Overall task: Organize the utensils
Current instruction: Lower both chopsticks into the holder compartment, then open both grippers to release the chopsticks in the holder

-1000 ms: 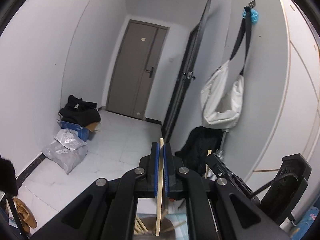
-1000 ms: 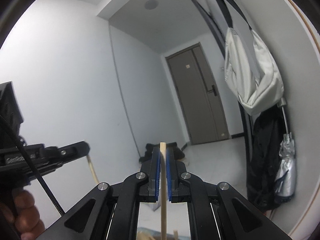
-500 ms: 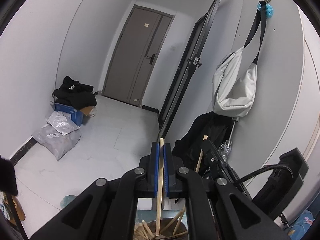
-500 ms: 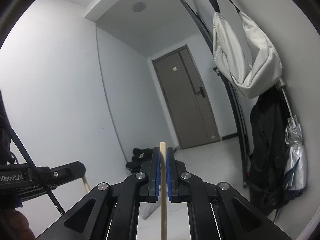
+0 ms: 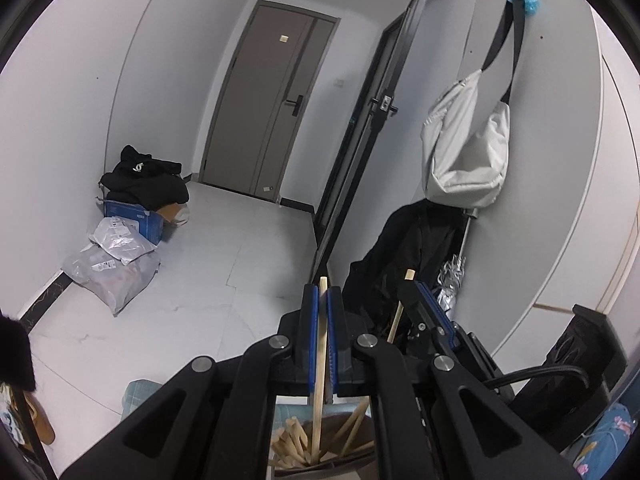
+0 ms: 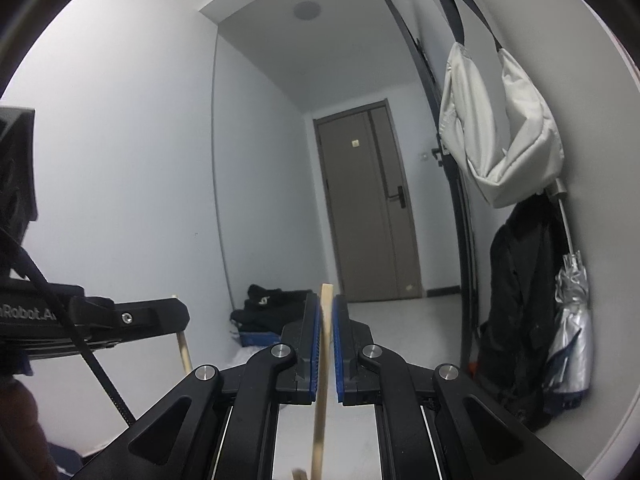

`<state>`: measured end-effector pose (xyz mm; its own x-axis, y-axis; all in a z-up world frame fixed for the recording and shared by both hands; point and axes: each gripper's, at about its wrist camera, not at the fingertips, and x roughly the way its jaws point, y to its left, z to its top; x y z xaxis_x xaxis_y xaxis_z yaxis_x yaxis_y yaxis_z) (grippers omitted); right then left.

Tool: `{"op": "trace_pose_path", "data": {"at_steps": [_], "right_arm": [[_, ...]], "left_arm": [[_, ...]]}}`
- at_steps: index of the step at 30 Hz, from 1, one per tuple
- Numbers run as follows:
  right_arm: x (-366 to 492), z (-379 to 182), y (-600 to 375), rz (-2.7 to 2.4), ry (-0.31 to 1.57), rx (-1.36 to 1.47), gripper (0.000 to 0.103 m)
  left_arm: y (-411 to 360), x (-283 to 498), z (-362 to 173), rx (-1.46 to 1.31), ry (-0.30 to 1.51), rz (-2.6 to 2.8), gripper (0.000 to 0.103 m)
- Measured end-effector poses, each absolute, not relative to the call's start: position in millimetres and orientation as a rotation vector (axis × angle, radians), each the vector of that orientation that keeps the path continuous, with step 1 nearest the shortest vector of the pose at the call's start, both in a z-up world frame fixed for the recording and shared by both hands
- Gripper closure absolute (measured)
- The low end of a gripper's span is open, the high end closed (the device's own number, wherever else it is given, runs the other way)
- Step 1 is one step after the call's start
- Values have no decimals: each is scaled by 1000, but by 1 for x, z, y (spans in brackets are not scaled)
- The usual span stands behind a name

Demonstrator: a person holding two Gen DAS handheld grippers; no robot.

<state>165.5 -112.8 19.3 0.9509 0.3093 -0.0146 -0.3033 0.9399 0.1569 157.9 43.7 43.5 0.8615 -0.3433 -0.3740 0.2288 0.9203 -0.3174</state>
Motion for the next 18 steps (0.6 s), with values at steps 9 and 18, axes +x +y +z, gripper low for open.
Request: {"op": "trace_pose_path", "data": {"at_steps": [9,18], "right_arm": [[137,13,-120,361,99,109,98],[100,-10,-122,421,267,37,98]], "left_arm": [[38,146,31,-217,509,-338,102],[26,135,18,-165,653,-378,102]]}}
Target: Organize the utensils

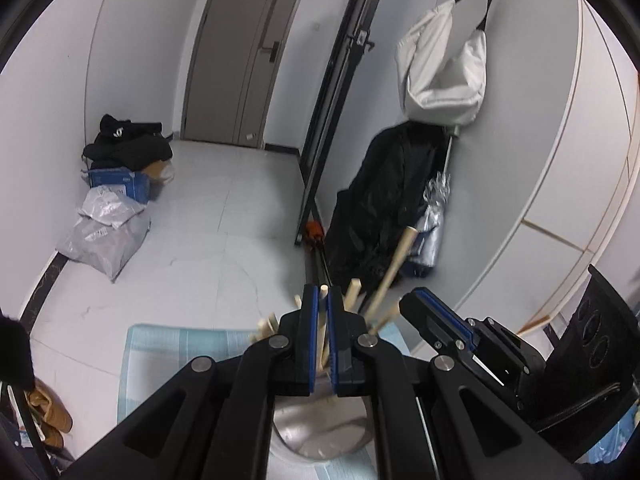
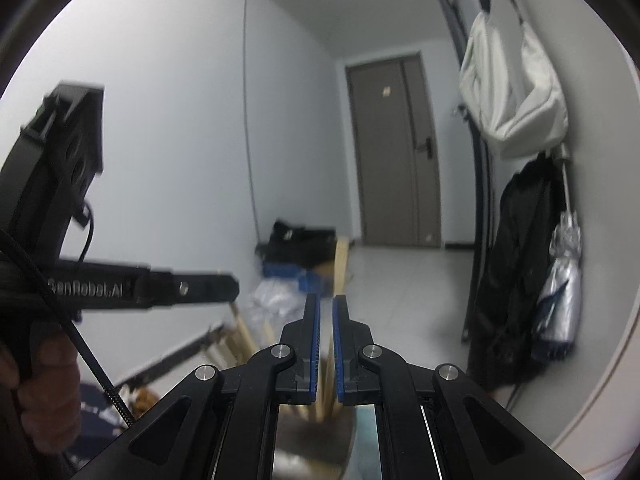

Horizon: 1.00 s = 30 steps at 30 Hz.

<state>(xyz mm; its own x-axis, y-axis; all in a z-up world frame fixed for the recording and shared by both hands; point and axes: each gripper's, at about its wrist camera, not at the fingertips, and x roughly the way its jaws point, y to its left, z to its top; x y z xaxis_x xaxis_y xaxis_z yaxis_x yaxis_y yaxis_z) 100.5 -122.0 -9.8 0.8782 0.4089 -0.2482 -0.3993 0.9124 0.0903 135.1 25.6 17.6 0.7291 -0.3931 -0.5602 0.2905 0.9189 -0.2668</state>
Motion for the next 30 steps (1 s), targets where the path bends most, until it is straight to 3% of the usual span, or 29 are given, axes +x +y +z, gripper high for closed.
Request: {"op": "trace_pose_path", "data": {"at_steps": [3,6,9,10,11,13,16,21,30], "right_arm": [[90,-14,-128,437,322,59,95],[71,-11,-135,437,327,57,95],[50,-5,-143,430,324,67,94],[46,-3,-145,429,325,72,92],[39,0,-148,424,325,82,90],[31,7,-154,421,319,101,75],[19,18,-158,422,307,113,62],[-2,35,-161,427,276,101,38],[-19,39,-165,415,268,112,18]], "left_arm": [[27,130,15,-153,696,-338,100],[33,118,19,-164,688,-286,90],[42,102,26,-186,659,-232,61],[45,95,29,-198,640,-211,45],[49,87,32,-206,619,-187,37],[52,78,35,-207,592,-152,33],[54,63,39,-208,558,-100,18],[52,44,46,-186,500,-42,9],[40,18,53,-119,444,4,3]]}}
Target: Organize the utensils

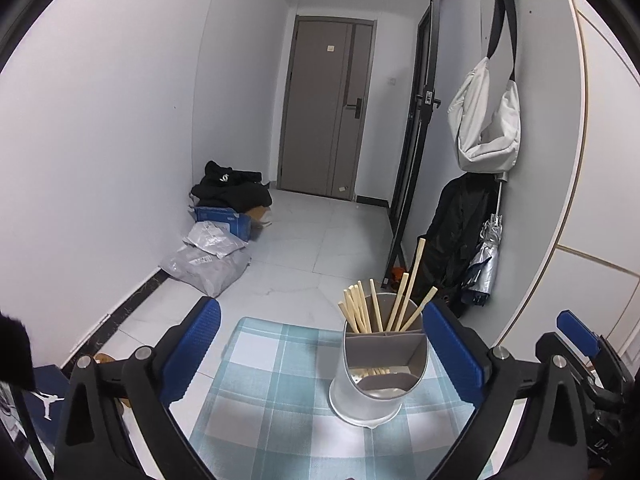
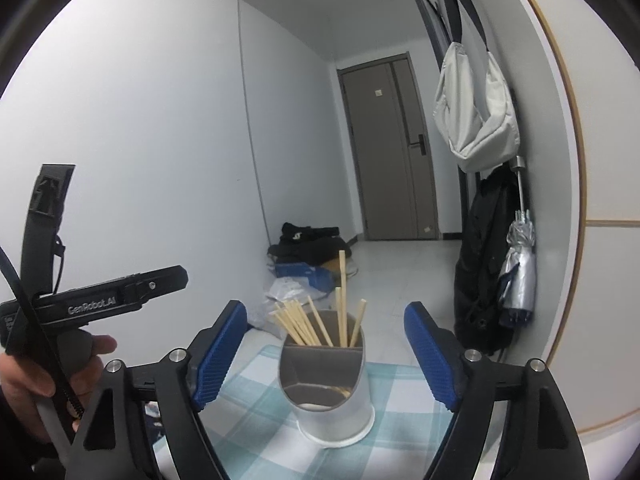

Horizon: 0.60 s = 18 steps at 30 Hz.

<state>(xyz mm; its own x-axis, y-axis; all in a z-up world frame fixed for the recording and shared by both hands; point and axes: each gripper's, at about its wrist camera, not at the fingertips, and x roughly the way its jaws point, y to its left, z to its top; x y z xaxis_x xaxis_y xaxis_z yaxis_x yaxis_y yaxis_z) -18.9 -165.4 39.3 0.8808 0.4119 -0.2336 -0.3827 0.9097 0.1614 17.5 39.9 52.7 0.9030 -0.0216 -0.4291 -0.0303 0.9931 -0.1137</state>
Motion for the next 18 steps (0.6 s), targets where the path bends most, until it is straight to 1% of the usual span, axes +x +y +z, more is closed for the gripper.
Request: {"op": "trace_pose_path", "data": {"at_steps": [1,12,18], "right_arm": [[-20,39,-166,408,269,113,16],[-23,36,-169,392,276,128,10],[-24,33,-171,382,279,136,10]], "left_arm": [[39,16,53,-114,443,6,3],[35,5,52,-102,440,2,3],[32,3,50,-98,439,11,3]]}}
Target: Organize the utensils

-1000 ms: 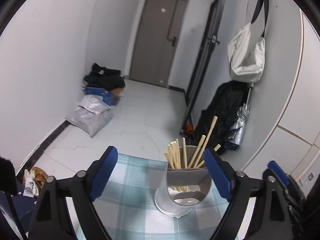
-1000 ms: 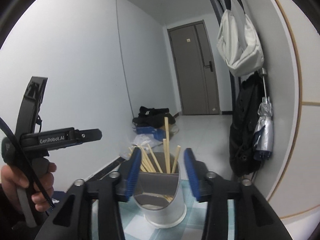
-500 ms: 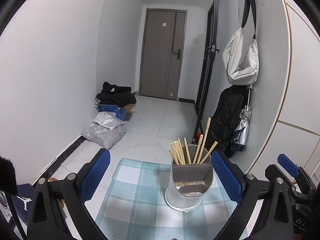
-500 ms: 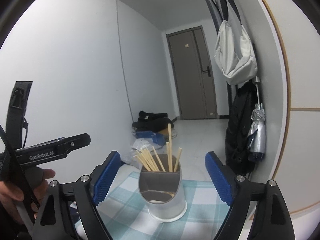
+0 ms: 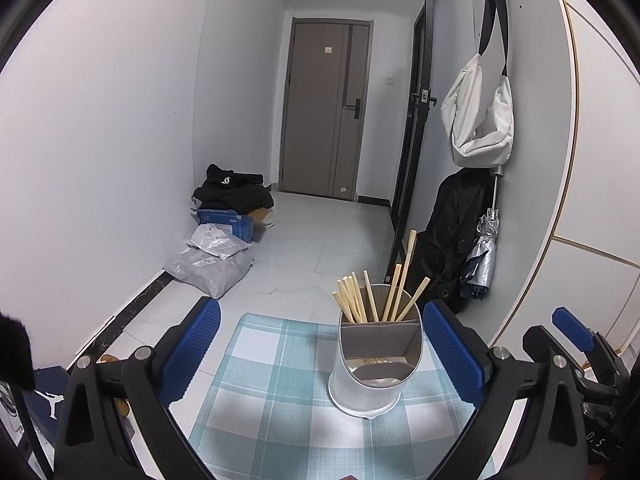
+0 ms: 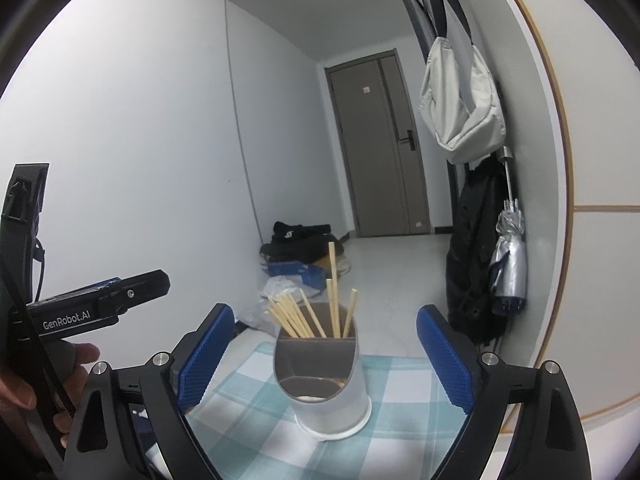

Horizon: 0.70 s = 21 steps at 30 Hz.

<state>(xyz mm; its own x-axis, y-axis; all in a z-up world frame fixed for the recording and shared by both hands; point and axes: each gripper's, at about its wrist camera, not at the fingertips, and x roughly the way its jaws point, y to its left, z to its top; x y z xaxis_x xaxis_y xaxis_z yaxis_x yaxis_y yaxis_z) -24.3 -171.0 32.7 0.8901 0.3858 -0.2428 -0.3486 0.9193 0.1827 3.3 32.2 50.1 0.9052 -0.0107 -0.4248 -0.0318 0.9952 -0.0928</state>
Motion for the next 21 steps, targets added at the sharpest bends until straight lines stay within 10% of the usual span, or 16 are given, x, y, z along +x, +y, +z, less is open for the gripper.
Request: {"op": "trace_pose_path", "data": {"at_steps": [21], "right_arm": [[-28,29,-179,355,273,150,9]], "left_arm": [[29,0,48,-92,438,31,3]]}}
